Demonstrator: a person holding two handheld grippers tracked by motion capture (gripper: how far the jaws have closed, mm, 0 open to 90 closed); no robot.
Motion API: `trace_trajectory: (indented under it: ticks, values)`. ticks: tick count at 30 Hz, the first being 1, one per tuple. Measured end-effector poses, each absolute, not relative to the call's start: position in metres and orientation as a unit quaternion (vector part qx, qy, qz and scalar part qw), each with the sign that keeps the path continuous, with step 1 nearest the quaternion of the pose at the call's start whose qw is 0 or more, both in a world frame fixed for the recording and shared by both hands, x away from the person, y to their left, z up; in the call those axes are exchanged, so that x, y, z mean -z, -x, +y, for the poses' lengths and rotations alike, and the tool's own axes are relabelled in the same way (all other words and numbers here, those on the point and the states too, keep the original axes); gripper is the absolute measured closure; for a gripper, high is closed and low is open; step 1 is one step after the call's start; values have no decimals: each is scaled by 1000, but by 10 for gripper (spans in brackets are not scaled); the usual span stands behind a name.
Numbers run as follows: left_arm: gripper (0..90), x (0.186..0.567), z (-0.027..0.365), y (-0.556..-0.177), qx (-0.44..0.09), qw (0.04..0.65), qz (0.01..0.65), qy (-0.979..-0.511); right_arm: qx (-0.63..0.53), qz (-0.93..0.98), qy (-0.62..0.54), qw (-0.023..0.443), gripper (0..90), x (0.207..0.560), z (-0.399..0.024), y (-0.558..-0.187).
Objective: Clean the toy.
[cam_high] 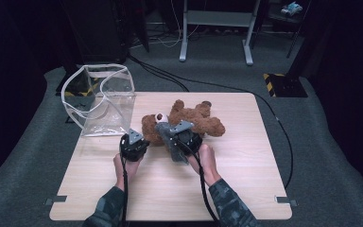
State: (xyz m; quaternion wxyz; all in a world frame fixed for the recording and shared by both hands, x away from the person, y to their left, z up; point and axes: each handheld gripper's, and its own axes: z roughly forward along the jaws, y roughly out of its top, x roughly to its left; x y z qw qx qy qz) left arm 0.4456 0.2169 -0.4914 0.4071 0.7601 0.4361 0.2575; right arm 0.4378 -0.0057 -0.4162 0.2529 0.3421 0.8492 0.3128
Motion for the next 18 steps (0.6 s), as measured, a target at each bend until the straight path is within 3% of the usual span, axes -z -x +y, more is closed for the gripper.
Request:
trace_trajectory:
  ticks: [9,18]
  values:
    - [873,491,216,-446,-252,418,432,-758,-290,816,-430,256,790,436,-62,-459]
    - [873,487,214,-446,-251,417,425,-763,-343,810,-418,227,790,407,-68,-450]
